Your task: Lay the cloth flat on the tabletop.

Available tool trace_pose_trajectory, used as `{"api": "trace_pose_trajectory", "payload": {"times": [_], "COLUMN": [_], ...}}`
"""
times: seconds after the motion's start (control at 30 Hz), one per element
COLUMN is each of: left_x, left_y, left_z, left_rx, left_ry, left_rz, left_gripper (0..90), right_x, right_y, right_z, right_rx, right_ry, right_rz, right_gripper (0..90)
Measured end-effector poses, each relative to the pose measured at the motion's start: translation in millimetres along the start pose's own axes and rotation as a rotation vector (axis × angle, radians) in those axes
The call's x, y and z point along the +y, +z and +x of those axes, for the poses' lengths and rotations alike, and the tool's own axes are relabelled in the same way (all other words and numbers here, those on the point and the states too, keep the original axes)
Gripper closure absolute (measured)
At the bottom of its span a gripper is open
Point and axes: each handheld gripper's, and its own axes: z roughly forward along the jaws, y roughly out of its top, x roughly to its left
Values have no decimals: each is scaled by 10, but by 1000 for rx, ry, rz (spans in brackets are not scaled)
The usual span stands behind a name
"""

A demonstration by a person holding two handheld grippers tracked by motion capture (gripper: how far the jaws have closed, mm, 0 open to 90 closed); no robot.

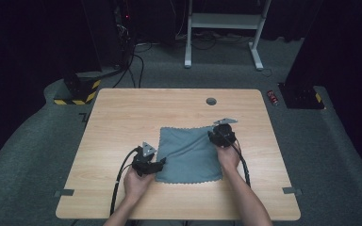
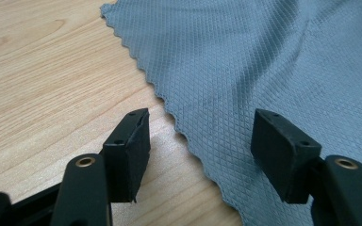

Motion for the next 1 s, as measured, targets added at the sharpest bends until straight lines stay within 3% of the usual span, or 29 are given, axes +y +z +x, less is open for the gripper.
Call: {"api": "trace_pose_trajectory", "payload": {"times": [0.1,0.17,0.3,0.47,0.67,1.0], "left_x": [0,0,-1,-6,-33,-41], "left_y": [0,0,0,-6,-37,-42], "left_z": [-1,-2,0,-10,-47,-66], "left_rx": [1,2,10,11,8,-6], "left_ry": [-1,-3,-8,-10,-9,4], "left_rz": [0,0,3,4,4,9], "left_gripper": [383,380,361,351,342,299], "right_x": [-240,-391,-643,-834,-858,-1017], "right_y": [-214,-328,-455,-576,-629,-745], "right_z": [210,295,349,305,304,299], "right_rx": [67,96,106,112,107,99], "right_ry": [-87,-106,-146,-163,-155,-140], "right_rz": [-11,-9,20,-17,3,-32], "right_gripper": [689,689,679,696,686,679]}}
